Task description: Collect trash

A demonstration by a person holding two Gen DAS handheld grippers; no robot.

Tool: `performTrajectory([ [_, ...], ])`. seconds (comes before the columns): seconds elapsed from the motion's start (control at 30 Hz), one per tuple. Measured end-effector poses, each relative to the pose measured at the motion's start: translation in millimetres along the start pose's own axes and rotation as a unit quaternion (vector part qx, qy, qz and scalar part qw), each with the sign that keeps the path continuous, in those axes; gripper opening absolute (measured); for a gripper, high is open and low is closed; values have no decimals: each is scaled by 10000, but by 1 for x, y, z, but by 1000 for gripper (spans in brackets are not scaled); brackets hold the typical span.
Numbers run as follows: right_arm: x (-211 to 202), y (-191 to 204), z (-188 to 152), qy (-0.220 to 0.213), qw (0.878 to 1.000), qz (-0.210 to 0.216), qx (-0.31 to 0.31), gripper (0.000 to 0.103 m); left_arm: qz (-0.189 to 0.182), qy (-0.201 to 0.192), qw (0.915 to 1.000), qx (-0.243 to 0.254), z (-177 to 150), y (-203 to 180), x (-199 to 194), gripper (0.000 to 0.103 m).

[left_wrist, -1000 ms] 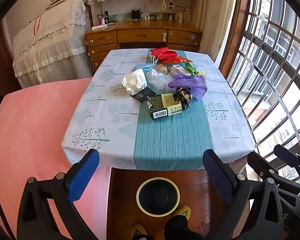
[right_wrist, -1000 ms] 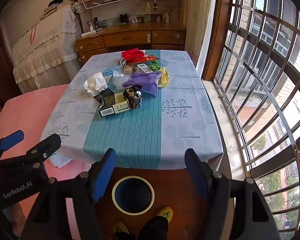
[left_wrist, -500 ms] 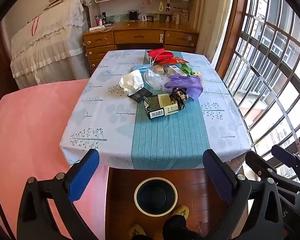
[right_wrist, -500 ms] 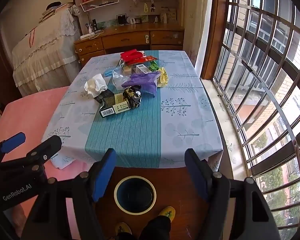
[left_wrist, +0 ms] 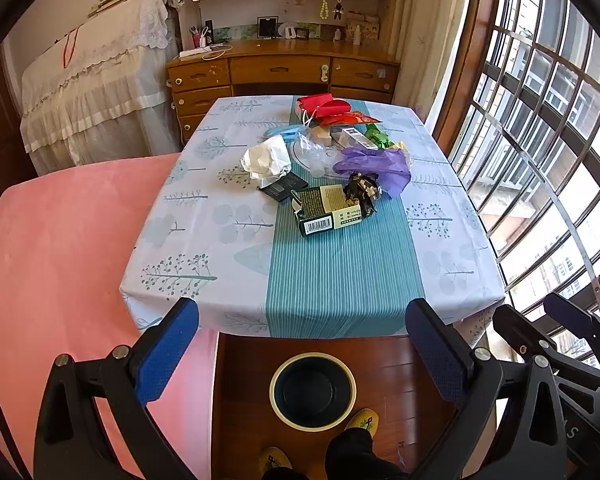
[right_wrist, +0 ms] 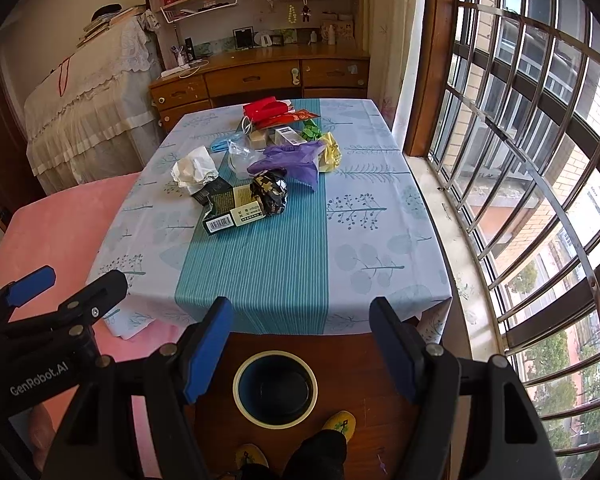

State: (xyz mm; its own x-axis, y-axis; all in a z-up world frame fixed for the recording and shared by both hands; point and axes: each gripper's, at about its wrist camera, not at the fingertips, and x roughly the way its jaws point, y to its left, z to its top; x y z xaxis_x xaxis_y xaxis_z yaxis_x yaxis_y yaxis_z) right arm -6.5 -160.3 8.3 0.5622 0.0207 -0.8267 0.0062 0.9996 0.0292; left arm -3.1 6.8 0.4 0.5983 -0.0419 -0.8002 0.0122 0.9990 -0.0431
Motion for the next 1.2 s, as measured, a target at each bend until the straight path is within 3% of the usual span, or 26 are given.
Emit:
performTrajectory([
  [1.2, 1, 13, -2, -80, 9997, -97, 201, 72, 31, -152, 9999, -70, 2, 8, -3, 102],
])
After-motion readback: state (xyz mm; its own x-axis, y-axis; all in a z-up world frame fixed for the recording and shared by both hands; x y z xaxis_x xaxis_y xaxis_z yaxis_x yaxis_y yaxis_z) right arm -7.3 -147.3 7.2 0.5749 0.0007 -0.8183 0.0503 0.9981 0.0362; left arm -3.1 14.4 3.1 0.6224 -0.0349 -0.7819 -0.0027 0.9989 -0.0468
